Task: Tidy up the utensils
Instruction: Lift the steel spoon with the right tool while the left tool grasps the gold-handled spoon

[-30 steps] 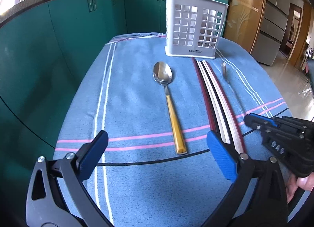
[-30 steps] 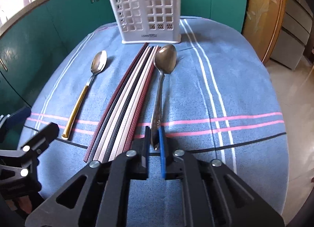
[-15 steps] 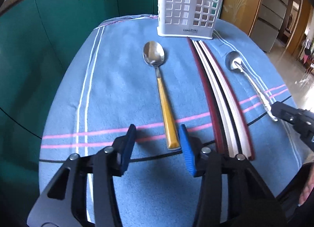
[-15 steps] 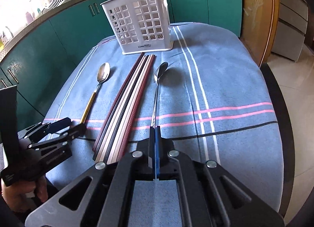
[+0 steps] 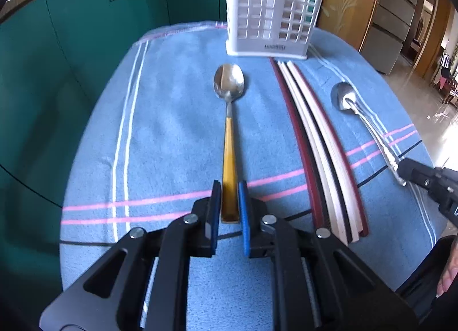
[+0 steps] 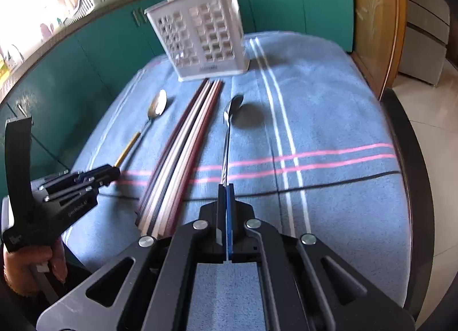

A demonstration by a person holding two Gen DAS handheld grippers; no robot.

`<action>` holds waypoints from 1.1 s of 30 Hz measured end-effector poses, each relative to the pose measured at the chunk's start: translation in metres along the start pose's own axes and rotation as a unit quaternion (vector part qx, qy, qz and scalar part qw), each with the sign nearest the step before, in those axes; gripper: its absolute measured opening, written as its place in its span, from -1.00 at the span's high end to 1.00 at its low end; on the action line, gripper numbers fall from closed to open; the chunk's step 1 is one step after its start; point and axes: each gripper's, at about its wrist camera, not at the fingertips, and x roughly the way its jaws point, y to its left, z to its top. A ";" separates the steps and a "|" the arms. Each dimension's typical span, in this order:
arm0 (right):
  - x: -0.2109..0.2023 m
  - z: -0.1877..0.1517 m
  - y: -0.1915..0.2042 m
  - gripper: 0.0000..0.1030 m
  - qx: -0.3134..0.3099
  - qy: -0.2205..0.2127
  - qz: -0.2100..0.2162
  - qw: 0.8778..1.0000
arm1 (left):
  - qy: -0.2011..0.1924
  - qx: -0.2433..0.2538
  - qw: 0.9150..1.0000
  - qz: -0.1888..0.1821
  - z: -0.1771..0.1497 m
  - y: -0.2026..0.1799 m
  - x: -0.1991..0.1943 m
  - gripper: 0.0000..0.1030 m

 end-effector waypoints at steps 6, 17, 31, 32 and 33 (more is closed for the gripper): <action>0.009 -0.004 -0.004 0.51 0.019 0.031 0.017 0.999 | -0.032 0.005 0.999 0.006 -0.003 0.000 -0.016 -0.47; 0.033 0.070 -0.012 0.26 0.030 0.034 0.002 0.999 | -0.030 -0.017 0.999 0.009 0.079 0.012 0.002 -0.44; 0.094 0.115 -0.007 0.30 0.000 0.091 -0.041 0.995 | 0.050 -0.006 0.999 0.018 0.119 0.000 0.079 0.31; 0.094 0.115 -0.006 0.30 -0.001 0.089 -0.038 0.995 | 0.048 -0.010 0.999 0.017 0.119 0.001 0.078 0.31; 0.093 0.115 -0.007 0.31 -0.001 0.087 -0.034 0.996 | 0.046 -0.010 0.999 0.014 0.119 0.001 0.078 0.31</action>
